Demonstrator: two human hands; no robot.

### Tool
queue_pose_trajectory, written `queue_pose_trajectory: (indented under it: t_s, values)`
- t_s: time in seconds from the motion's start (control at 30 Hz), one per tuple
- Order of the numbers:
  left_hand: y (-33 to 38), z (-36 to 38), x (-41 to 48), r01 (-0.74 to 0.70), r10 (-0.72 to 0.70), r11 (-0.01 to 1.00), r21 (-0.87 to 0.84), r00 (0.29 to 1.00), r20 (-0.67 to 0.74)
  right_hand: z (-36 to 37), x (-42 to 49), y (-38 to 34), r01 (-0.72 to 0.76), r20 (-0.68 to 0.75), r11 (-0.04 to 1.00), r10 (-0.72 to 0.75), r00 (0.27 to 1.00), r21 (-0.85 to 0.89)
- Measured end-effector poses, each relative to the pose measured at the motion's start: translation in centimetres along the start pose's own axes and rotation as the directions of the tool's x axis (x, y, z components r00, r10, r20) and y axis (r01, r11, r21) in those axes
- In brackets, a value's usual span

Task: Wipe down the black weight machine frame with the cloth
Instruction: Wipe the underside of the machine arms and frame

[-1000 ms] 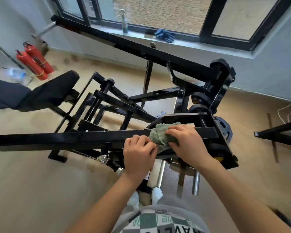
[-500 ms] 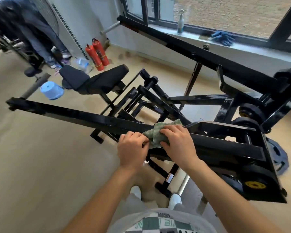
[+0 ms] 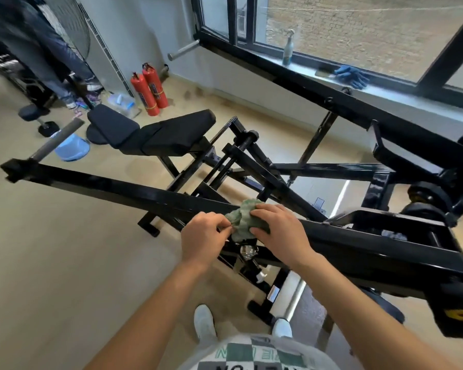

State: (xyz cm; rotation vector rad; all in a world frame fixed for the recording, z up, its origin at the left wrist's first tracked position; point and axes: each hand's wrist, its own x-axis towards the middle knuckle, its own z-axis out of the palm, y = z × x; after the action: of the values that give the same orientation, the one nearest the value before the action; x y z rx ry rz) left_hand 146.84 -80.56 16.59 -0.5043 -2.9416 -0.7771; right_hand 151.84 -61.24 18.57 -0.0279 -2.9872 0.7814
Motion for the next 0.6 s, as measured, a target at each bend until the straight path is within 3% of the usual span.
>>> queue_pose_trajectory:
  t_s: [0.2,0.43,0.6]
  values:
    - [-5.5,-0.6,0.2,0.039,-0.039,0.999,-0.023,0.999,-0.007,2.3,3.0,-4.3,-0.036,0.064,0.996,0.041,0.997,-0.077]
    - [-10.0,-0.7,0.1,0.026,-0.036,0.997,-0.079,0.992,-0.119,4.5,5.8,-7.6,-0.086,0.084,0.994,0.092,0.992,-0.074]
    - [-13.3,-1.0,0.4,0.092,-0.120,0.977,-0.190,0.983,-0.140,6.5,7.1,-9.9,-0.079,0.066,0.997,0.079,0.995,-0.009]
